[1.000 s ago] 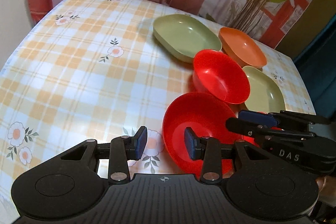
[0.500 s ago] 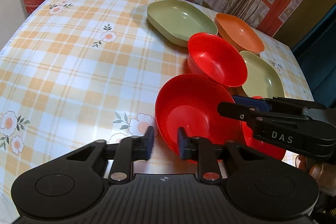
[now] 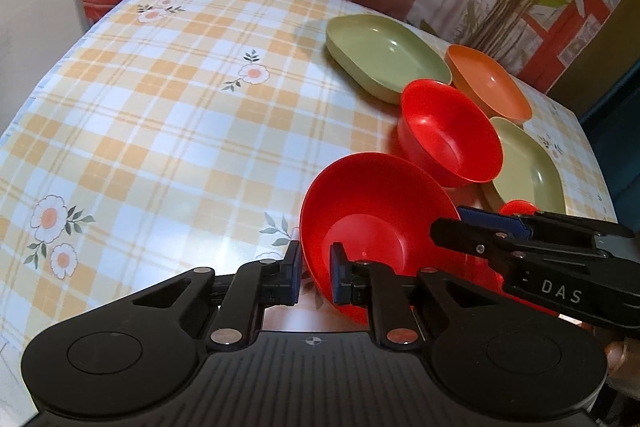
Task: Organize plates and bowls
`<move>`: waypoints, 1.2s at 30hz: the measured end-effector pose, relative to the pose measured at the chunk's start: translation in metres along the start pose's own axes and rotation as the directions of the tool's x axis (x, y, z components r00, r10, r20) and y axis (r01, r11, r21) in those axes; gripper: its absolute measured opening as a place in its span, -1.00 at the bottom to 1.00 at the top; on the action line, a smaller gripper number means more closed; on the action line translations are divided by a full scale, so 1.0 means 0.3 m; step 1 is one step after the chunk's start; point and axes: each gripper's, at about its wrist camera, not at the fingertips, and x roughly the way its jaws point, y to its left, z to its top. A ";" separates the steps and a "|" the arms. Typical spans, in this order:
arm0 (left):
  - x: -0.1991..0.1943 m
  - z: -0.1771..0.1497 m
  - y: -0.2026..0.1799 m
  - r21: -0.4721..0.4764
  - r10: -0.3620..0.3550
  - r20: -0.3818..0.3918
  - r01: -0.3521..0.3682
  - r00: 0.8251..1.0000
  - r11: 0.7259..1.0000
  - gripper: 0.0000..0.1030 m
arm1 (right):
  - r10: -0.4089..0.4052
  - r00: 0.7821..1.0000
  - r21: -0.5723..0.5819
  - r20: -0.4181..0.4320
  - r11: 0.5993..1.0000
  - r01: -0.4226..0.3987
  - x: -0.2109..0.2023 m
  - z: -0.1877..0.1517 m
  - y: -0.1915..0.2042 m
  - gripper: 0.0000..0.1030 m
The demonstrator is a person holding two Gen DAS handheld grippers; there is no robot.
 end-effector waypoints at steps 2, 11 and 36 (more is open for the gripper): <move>-0.009 0.001 0.000 0.002 -0.001 0.015 0.001 1.000 1.000 -0.70 | 0.005 1.000 0.005 0.011 1.000 -0.005 -0.009 -0.001 0.000 -0.55; -0.066 0.055 -0.041 0.066 -0.033 0.099 0.027 0.995 0.997 -0.70 | 0.014 0.993 0.046 0.117 0.999 -0.019 -0.098 0.046 -0.024 -0.55; 0.137 0.274 -0.242 0.218 -0.170 0.098 0.146 0.981 0.965 -0.69 | -0.181 0.968 0.161 0.173 0.975 0.154 -0.086 0.111 -0.258 -0.54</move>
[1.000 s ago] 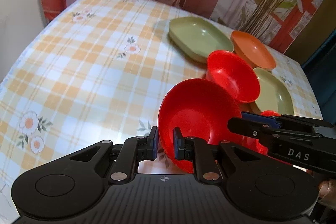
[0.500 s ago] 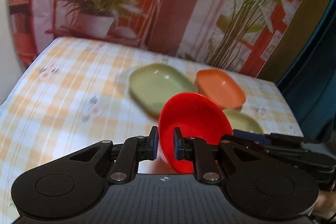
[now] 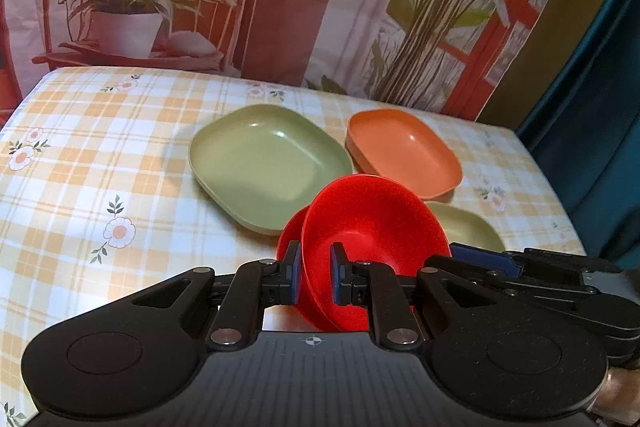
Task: Organize plates and bowls
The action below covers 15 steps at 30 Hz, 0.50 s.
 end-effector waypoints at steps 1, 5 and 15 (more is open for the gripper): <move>0.006 0.000 0.000 0.004 0.007 -0.003 -0.007 1.000 1.000 -0.69 | -0.002 1.000 0.000 -0.005 1.000 0.002 0.006 -0.002 0.001 -0.54; 0.025 0.000 0.002 0.017 0.027 -0.015 -0.027 1.000 1.000 -0.69 | -0.003 1.000 -0.004 -0.011 1.000 0.003 0.020 -0.006 0.001 -0.53; 0.048 -0.012 0.009 0.007 0.036 -0.038 -0.036 0.999 0.999 -0.51 | -0.001 1.000 -0.001 -0.011 1.000 0.001 0.016 -0.010 -0.001 -0.42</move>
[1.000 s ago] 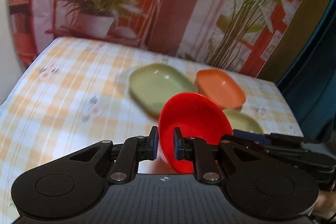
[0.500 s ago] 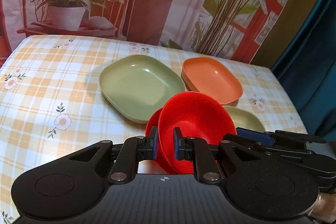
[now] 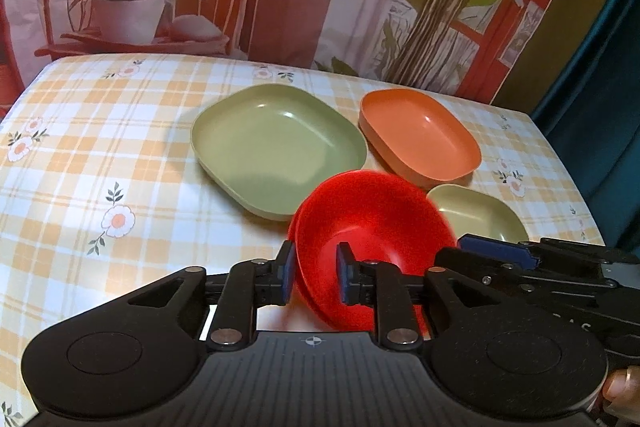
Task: Organize plates and bowls
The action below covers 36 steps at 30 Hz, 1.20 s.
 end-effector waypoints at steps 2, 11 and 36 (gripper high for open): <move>-0.001 -0.004 -0.002 0.002 0.028 0.000 -0.028 1.000 1.000 -0.34 | -0.003 1.000 -0.003 0.000 1.000 0.003 -0.002 -0.001 0.001 -0.41; -0.089 -0.032 -0.031 0.012 0.022 0.041 -0.023 0.999 1.000 -0.28 | 0.003 1.000 -0.024 0.017 1.000 -0.003 -0.058 -0.020 0.006 -0.41; -0.099 -0.255 -0.164 0.054 -0.111 -0.079 0.115 0.991 0.992 -0.29 | -0.083 0.996 -0.017 0.020 0.996 0.084 -0.273 -0.248 -0.054 -0.41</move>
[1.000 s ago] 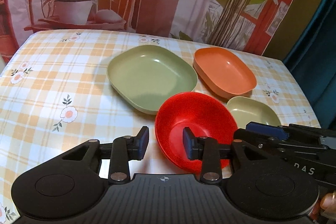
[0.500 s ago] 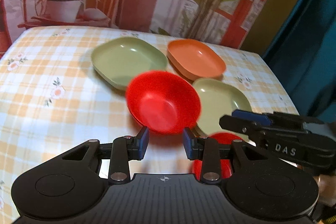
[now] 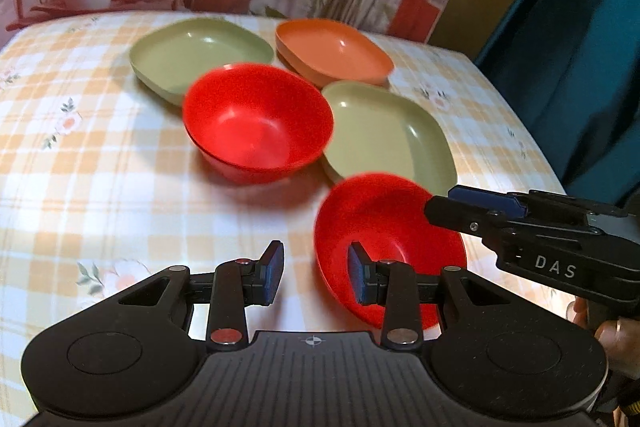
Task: Organize plates and bowls
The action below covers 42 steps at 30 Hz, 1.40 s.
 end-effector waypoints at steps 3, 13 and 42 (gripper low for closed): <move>0.010 -0.002 0.001 0.001 0.000 -0.010 0.001 1.000 1.000 -0.29 | -0.004 1.000 0.009 -0.017 1.000 0.004 -0.007 -0.023 -0.008 -0.41; 0.028 -0.011 0.013 -0.031 -0.022 -0.032 0.021 0.999 0.999 -0.49 | 0.010 0.998 0.055 -0.060 0.998 -0.007 0.006 -0.061 -0.030 -0.48; -0.034 -0.012 0.005 -0.001 -0.032 0.067 0.032 0.997 0.999 -0.62 | 0.035 0.999 0.043 -0.023 0.999 -0.034 -0.005 -0.027 -0.006 -0.68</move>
